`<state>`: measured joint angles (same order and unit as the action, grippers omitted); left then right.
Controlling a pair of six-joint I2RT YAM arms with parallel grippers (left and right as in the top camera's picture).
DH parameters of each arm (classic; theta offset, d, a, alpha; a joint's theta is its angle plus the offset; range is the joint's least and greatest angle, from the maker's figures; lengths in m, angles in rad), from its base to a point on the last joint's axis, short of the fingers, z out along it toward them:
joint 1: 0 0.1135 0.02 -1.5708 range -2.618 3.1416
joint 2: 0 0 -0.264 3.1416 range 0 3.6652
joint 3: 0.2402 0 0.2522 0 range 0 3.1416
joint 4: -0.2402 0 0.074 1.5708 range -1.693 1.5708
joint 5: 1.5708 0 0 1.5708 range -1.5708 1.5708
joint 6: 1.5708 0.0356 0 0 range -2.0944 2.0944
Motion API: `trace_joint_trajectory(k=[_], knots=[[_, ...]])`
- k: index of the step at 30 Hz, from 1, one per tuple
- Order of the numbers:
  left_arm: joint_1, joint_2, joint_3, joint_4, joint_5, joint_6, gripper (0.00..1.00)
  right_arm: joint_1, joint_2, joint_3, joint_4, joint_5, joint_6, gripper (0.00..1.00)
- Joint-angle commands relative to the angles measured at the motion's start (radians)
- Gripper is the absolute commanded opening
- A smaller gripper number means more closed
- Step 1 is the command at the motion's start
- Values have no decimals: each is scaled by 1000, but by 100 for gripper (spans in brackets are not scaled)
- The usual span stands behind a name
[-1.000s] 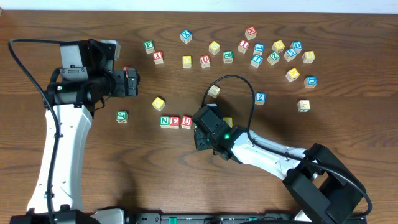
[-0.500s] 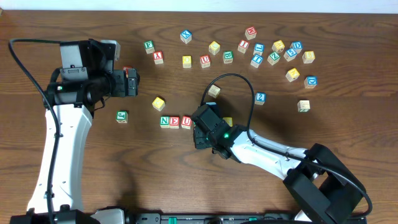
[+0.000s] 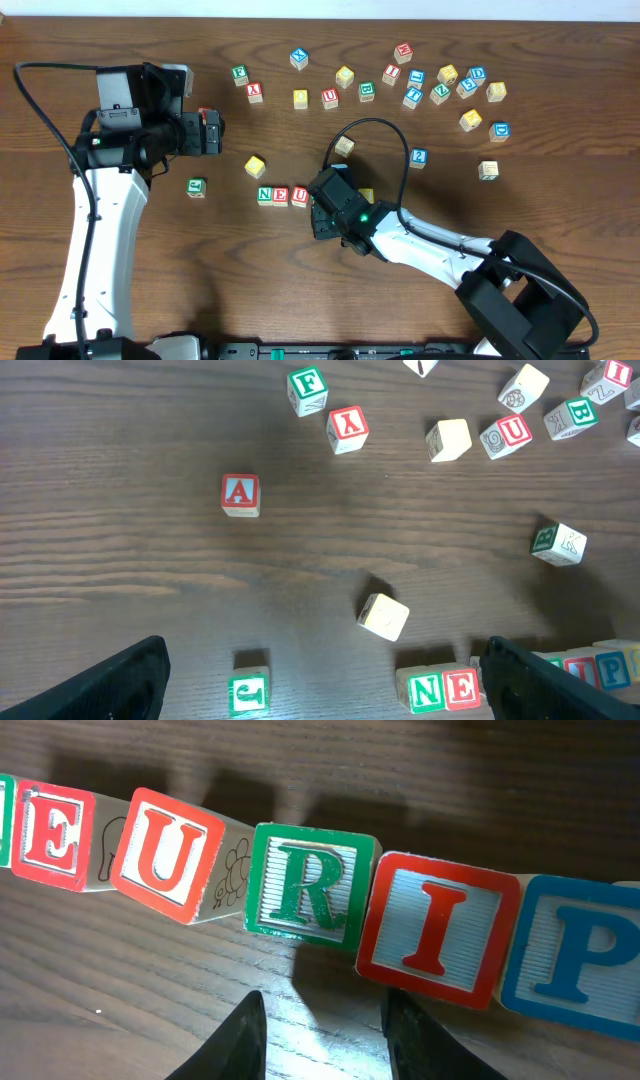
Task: Spell out NEURIPS
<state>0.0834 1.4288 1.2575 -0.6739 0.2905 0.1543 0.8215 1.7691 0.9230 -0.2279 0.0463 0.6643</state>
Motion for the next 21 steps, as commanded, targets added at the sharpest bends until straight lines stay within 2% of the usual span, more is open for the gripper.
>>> trace_joint_trajectory(k=[1,21], knots=[[2,-3,16,1,13,-6,98,-5,11,18,-3,23,-16,33],[2,-3,16,0,13,-6,97,-5,11,18,0,27,-34,33]])
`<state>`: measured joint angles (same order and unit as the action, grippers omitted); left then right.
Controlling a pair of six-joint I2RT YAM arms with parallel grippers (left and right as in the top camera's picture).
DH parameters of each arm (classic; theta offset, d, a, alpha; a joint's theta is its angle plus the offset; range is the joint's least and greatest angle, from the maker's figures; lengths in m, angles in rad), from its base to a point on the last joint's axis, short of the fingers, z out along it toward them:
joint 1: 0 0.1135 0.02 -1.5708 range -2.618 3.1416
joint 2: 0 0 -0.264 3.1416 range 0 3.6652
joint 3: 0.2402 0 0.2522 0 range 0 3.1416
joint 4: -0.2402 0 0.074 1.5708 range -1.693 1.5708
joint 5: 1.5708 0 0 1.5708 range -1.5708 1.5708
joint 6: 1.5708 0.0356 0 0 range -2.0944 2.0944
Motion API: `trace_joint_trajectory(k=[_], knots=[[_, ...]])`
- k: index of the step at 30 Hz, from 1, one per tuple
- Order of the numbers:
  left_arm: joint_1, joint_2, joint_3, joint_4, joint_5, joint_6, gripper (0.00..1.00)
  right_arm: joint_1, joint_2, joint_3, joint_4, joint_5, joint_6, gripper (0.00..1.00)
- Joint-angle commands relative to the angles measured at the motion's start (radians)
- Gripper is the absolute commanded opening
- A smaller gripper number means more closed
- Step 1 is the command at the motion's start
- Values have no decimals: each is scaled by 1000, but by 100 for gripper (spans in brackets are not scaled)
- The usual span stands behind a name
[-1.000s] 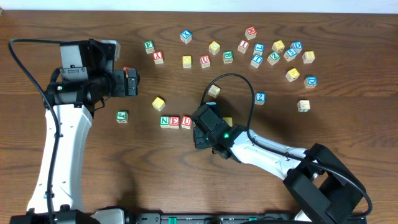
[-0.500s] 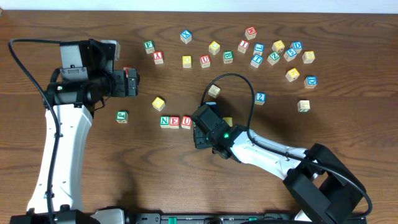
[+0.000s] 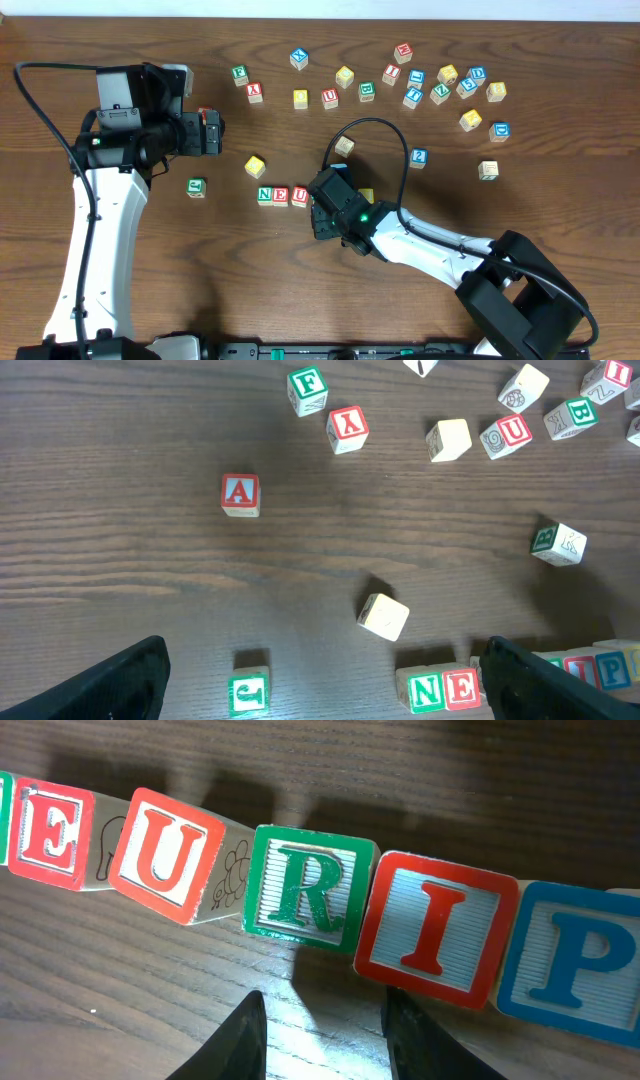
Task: Spell out NEURIPS
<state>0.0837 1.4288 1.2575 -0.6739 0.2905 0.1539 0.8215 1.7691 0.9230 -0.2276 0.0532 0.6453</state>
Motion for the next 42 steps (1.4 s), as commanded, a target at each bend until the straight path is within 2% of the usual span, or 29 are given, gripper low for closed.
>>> trace_joint_trajectory(k=[1,27,42], knots=[[2,-3,16,0,13,-6,98,-5,11,18,0,22,-15,33],[2,-3,16,0,13,-6,98,-5,11,19,4,23,-30,33],[2,-3,16,0,13,-6,98,-5,8,23,-61,-15,12,33]])
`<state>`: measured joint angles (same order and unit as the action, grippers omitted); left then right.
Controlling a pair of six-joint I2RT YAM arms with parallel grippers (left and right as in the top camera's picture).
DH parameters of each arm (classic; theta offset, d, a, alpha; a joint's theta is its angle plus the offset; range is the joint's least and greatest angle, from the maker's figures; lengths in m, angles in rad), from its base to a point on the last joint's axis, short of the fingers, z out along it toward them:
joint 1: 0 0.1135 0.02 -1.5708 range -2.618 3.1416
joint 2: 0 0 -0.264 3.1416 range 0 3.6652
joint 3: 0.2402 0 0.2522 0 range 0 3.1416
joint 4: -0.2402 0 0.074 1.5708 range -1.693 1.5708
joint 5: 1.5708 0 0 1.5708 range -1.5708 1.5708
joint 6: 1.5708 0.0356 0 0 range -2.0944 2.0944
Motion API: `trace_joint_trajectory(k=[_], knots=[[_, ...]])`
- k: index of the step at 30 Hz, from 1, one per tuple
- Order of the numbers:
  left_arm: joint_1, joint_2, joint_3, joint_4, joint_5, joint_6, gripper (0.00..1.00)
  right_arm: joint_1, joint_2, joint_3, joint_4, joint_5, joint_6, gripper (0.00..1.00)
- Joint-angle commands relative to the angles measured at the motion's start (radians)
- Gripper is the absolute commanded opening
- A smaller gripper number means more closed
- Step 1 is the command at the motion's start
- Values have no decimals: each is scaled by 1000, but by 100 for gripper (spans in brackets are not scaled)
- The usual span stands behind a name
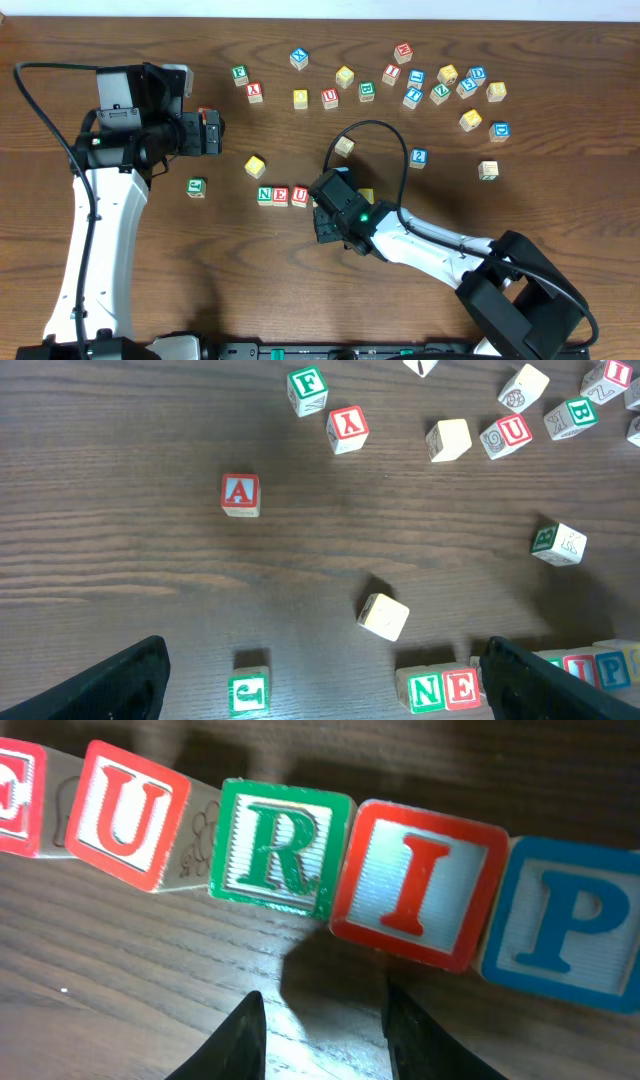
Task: Spell out NEURIPS
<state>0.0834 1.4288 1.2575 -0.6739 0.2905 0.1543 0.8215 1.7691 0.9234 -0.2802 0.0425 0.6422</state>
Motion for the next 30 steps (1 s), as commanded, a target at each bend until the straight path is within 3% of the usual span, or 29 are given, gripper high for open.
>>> trace_joint_trajectory(k=[1,30], knots=[[2,-3,16,0,13,-7,98,-5,8,25,-14,-4,16,33],[2,-3,16,-4,13,-7,98,-5,8,48,-98,94,94,32]])
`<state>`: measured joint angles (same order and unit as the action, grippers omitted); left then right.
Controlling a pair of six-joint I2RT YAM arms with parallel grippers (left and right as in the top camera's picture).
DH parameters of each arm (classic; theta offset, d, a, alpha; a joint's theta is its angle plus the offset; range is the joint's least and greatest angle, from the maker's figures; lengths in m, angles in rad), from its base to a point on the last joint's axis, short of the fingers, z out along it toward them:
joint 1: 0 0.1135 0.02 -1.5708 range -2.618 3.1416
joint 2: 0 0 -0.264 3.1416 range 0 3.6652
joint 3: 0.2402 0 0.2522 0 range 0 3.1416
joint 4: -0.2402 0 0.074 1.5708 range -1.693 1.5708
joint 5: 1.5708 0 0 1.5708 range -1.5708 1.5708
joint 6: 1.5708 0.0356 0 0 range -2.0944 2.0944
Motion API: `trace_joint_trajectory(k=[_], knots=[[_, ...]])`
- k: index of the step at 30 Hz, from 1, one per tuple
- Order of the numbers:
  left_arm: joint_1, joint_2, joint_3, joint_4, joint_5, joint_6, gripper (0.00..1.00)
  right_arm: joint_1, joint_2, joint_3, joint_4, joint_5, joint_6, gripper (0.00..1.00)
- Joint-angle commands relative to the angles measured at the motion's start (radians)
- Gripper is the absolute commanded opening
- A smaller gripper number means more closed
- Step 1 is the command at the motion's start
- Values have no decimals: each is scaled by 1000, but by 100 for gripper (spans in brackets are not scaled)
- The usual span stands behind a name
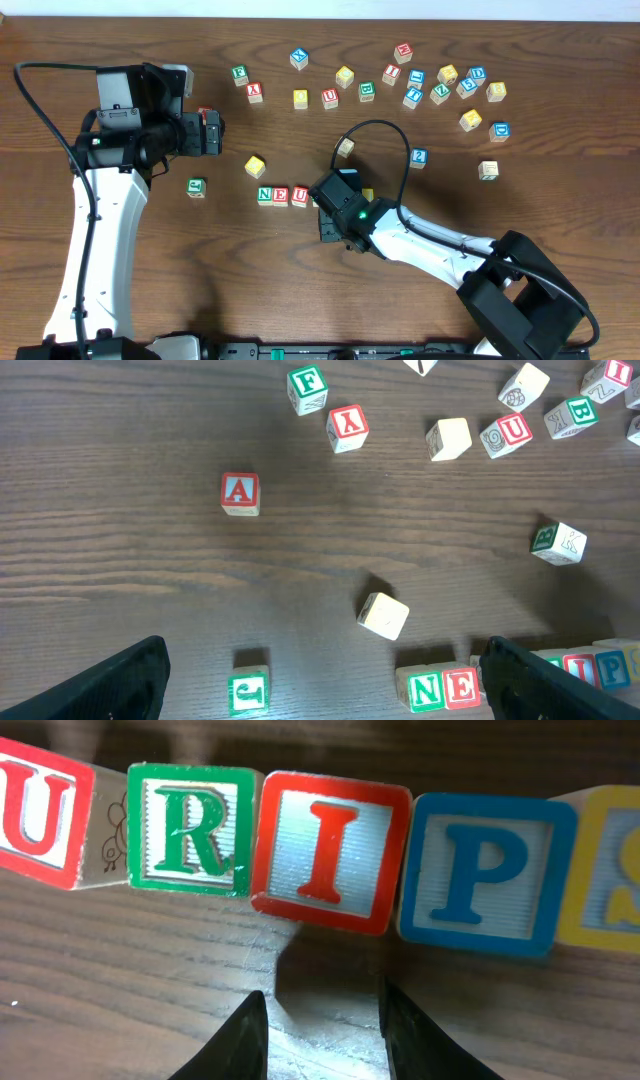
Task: Spell out NEURIPS
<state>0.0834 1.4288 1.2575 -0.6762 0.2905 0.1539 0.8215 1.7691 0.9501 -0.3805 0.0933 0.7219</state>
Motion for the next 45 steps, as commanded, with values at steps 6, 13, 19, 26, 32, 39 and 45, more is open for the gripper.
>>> trace_joint_trajectory(k=[6,13,19,26,32,39,45], knots=[[2,-3,16,-2,13,-6,98,-5,8,22,8,63,14,32],[2,-3,16,-2,13,-6,98,-5,8,21,19,82,2,32],[2,-3,16,-2,13,-6,98,-5,8,21,34,84,-23,31],[2,-3,16,-2,13,-6,98,-5,8,21,50,89,-40,32],[2,-3,16,-2,13,-6,98,-5,8,21,48,88,-39,31],[2,-3,16,-2,13,-6,98,-4,8,21,31,64,-39,31],[2,-3,16,-2,13,-6,98,-5,8,22,24,55,-39,31]])
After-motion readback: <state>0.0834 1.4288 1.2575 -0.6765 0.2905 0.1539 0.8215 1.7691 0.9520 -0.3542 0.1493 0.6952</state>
